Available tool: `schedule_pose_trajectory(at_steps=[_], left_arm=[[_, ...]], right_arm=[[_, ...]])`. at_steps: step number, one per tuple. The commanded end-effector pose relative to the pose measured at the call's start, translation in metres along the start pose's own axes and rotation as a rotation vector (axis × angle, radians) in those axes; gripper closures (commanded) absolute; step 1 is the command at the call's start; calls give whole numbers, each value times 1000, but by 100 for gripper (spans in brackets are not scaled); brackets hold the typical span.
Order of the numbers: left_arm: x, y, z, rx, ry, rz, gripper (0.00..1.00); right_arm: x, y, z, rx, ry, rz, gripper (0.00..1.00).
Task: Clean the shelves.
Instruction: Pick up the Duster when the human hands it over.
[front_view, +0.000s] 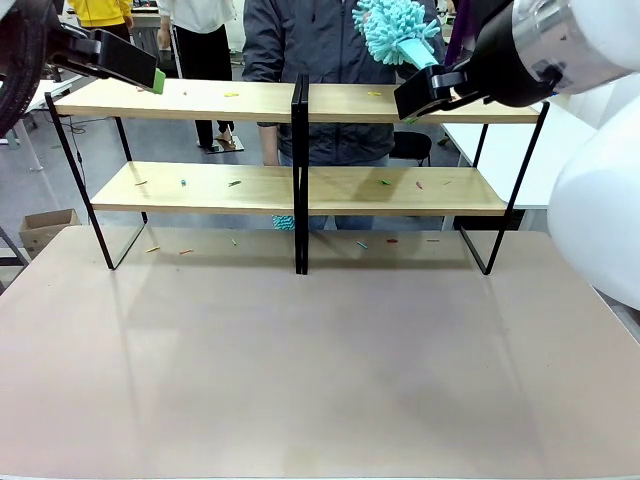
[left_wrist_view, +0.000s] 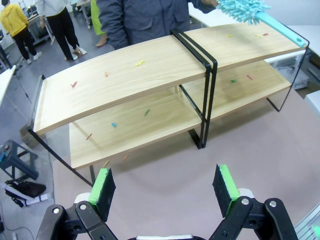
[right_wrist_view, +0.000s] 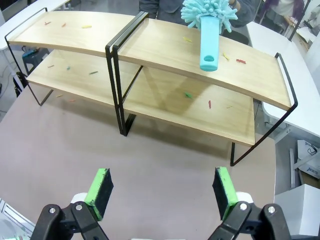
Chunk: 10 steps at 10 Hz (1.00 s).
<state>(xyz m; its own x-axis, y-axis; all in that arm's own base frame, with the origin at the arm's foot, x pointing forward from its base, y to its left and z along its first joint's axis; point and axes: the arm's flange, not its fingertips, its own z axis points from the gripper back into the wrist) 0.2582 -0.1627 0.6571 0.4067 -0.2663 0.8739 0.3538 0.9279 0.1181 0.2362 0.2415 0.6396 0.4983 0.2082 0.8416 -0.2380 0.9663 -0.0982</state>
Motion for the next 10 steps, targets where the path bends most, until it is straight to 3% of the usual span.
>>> schedule_pose_trajectory(at_steps=[1, 3, 4, 5, 6, 7, 8, 9, 10], left_arm=[[0, 0, 1, 1, -1, -5, 0], [0, 0, 1, 1, -1, -5, 0], [0, 0, 1, 1, -1, -5, 0], [0, 0, 1, 1, -1, -5, 0], [0, 0, 1, 1, -1, -5, 0], [0, 0, 1, 1, -1, -5, 0], [0, 0, 1, 1, -1, -5, 0], [0, 0, 1, 1, -1, -5, 0], [0, 0, 1, 1, -1, -5, 0]], right_arm=[[0, 0, -1, 3, 2, -2, 0], [0, 0, 0, 0, 0, 0, 0], [-2, -46, -3, 301, -67, -151, 0], [-12, -84, -1, 611, -84, -211, 0], [-30, -122, -1, 881, -220, -238, 0], [-41, -131, 6, 636, -260, -707, 0], [-2, -74, -4, 317, -148, -172, 0], [2, -110, -4, 402, -193, -316, 0], [11, -121, -7, 418, -207, -326, 0]])
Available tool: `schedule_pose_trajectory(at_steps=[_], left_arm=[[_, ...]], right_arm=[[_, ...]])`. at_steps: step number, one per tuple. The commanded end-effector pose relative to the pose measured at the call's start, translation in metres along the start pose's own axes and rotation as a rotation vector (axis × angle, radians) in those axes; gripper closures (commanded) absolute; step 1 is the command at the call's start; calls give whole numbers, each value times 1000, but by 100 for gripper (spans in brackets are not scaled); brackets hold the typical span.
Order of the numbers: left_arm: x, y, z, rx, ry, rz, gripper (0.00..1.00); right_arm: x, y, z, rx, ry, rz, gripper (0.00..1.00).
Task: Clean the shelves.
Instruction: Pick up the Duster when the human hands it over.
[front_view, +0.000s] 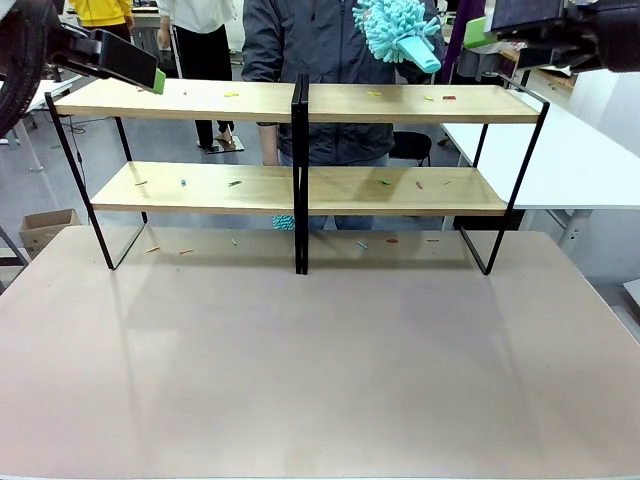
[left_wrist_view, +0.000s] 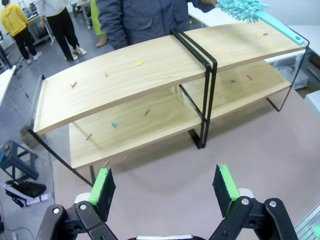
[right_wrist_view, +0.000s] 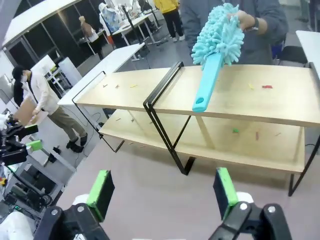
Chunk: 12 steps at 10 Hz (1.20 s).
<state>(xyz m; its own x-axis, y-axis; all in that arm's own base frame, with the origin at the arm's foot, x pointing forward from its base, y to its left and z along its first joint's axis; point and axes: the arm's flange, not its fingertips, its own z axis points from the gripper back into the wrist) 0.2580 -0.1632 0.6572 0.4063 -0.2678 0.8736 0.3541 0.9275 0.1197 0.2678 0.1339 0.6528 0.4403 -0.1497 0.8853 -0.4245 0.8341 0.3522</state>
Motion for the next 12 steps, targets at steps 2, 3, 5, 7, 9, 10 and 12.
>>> schedule_pose_trajectory(at_steps=[2, 3, 5, 7, 9, 10, 12], left_arm=[[0, 0, 1, 0, -1, -3, 0], [0, 0, 1, 0, -1, -3, 0], [0, 0, 1, 0, -1, -3, 0], [0, 0, 1, 0, -1, -3, 0], [0, 0, 1, 0, -1, -3, 0], [0, 0, 1, 0, -1, -3, 0], [0, 0, 1, 0, -1, -3, 0]], right_arm=[[35, -104, -4, 247, -33, -330, 0], [49, -137, -18, 292, 47, -427, 0], [88, -175, -51, 372, 148, -459, 0], [121, -194, -74, 403, 182, -470, 0], [131, -181, -104, 380, 320, -429, 0], [129, -170, -114, 383, 365, -413, 0], [126, -158, -120, 400, 375, -378, 0]])
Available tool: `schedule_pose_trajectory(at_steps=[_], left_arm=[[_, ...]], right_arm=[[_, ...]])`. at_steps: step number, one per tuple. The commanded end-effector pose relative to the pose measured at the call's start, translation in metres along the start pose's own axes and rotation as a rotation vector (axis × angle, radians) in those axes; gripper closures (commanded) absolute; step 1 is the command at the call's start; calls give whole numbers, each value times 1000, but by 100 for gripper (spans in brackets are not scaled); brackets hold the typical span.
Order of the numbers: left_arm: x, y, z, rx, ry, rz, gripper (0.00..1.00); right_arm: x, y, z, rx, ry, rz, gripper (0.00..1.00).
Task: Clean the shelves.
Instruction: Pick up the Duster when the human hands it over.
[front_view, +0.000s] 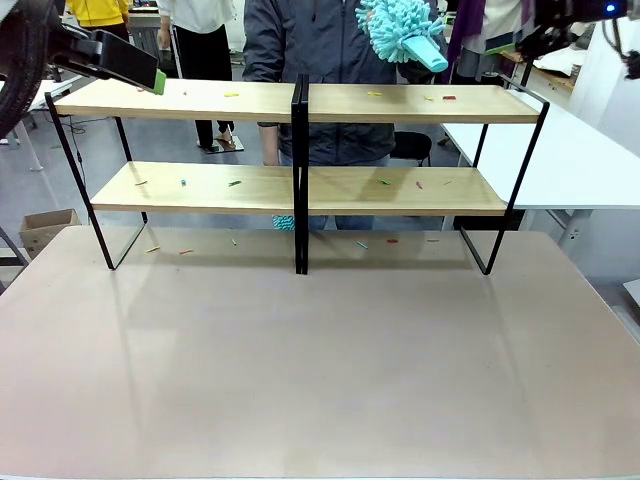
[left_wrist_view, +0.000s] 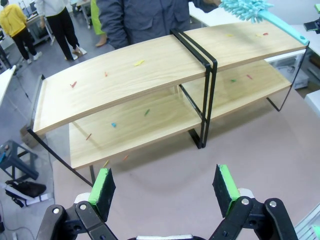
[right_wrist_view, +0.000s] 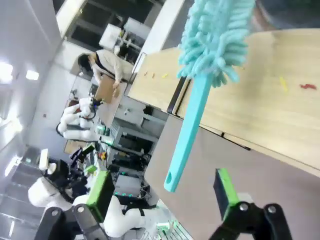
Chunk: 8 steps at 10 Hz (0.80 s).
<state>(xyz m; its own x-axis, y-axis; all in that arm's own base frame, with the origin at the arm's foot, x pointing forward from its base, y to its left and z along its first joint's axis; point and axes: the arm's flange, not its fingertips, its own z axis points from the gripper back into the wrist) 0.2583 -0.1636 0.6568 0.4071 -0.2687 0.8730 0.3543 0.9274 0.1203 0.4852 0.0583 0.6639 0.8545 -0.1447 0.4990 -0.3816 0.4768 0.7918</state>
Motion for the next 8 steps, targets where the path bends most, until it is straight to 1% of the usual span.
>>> schedule_pose_trajectory(at_steps=[1, 4, 8], left_arm=[[0, 1, 1, 0, -2, -2, 0], [0, 1, 1, 0, -2, -2, 0], [0, 1, 1, 0, -2, -2, 0]], right_arm=[[8, 0, 8, 10, -17, 50, 0], [29, -16, -20, 47, -2, 52, 0], [49, -21, -41, 59, -1, 34, 0]])
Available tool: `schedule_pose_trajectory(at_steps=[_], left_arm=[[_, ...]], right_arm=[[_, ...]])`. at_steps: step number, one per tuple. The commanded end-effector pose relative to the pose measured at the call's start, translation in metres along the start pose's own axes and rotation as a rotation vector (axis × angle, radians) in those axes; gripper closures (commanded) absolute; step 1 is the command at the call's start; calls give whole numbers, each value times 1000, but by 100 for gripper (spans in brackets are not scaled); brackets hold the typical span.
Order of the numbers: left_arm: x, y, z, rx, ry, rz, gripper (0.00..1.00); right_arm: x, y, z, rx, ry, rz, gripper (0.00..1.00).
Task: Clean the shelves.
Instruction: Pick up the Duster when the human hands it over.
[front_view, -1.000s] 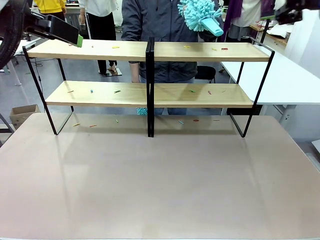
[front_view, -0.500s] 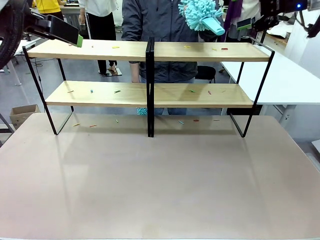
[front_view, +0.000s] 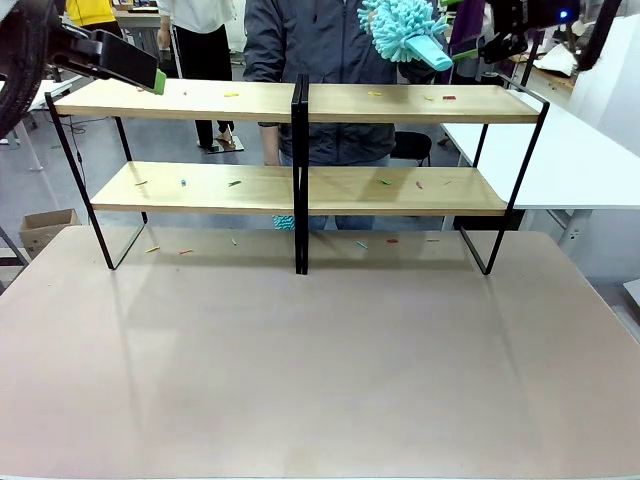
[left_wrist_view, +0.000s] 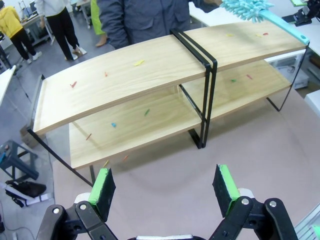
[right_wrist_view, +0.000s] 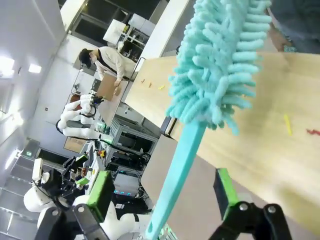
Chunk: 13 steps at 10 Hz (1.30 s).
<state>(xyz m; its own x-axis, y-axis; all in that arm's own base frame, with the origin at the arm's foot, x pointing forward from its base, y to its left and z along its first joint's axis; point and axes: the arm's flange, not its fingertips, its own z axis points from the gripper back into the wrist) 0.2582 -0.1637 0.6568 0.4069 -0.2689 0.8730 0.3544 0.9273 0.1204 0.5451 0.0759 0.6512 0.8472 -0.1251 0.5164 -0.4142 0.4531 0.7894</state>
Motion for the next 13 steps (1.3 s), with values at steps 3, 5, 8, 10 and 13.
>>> schedule_pose_trajectory(at_steps=[3, 5, 8, 10, 13], left_arm=[[0, 1, 1, 0, -2, -2, 0], [0, 1, 1, 0, -2, -2, 0], [0, 1, 1, 0, -2, -2, 0], [0, 1, 1, 0, -2, -2, 0], [0, 1, 1, 0, -2, -2, 0]], right_arm=[[12, -1, -15, 11, 34, -53, 0], [15, -3, -21, 15, 55, -81, 0], [18, -6, -26, 35, 63, -91, 30], [18, -8, -29, 43, 78, -100, 87], [18, -12, -32, 38, 80, -105, 100]])
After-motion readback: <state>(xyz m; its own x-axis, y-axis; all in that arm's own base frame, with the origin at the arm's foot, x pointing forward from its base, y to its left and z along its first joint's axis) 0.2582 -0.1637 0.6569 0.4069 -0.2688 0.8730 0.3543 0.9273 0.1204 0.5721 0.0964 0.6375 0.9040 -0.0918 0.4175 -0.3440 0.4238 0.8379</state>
